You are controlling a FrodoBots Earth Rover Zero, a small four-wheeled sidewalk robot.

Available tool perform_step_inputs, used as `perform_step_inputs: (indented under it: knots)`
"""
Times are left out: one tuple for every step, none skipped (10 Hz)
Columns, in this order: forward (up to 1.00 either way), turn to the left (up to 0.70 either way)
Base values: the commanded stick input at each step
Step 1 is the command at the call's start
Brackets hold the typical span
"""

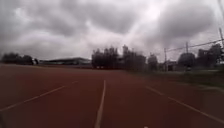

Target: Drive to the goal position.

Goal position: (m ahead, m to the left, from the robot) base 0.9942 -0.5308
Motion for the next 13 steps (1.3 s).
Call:
perform_step_inputs:
  knots:
    - [0.7,0.0]
    - [0.7,0.0]
    - [0.7,0.0]
    - [0.7,0.0]
    - [0.7,0.0]
    - [0.7,0.0]
    - [0.7,0.0]
    - [0.7,0.0]
    - [0.7,0.0]
    - [0.7,0.0]
    - [0.7,0.0]
    - [0.7,0.0]
    - [0.7,0.0]
